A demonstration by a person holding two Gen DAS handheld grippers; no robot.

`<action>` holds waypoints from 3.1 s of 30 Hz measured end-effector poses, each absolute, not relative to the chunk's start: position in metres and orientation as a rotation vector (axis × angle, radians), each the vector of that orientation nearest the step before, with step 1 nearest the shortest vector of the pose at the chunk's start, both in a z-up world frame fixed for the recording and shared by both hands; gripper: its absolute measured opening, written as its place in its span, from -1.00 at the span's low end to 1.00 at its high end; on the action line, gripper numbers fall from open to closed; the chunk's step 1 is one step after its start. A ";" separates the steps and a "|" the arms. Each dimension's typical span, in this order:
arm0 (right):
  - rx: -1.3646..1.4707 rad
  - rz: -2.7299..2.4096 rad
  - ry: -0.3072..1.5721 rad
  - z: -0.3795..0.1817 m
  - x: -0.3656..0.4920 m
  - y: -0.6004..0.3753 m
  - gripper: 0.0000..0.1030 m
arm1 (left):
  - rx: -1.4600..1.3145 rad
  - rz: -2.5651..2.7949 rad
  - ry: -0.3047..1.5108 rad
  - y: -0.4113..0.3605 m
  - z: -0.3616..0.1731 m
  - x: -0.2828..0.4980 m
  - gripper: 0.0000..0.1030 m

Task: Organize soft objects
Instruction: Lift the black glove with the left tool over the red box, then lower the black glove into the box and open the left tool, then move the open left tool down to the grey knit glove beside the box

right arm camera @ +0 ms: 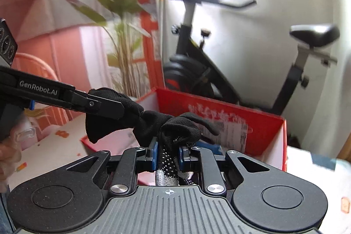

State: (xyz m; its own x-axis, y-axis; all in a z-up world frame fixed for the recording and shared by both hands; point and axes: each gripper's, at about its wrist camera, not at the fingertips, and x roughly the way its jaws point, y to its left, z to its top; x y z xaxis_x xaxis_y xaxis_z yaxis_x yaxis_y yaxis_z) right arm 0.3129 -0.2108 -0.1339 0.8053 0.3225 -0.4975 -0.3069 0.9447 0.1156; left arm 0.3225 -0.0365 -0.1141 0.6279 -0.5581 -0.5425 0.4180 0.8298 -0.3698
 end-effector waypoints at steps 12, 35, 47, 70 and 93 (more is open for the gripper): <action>0.321 0.363 0.883 -0.193 0.377 -0.233 -0.69 | -0.133 -0.493 0.866 -0.047 -0.158 0.364 -0.19; 0.233 0.251 1.108 -0.215 0.410 -0.212 -0.70 | -0.007 -0.418 0.774 -0.047 -0.148 0.363 0.07; 0.138 0.172 0.980 -0.165 0.386 -0.221 0.44 | 0.047 -0.417 0.690 -0.039 -0.126 0.332 1.00; 0.327 0.110 0.558 -0.153 0.278 -0.249 0.99 | 0.067 -0.285 0.602 0.006 -0.126 0.269 1.00; 0.172 -0.021 0.680 -0.262 0.243 -0.196 0.99 | 0.015 -0.177 0.767 0.030 -0.218 0.255 1.00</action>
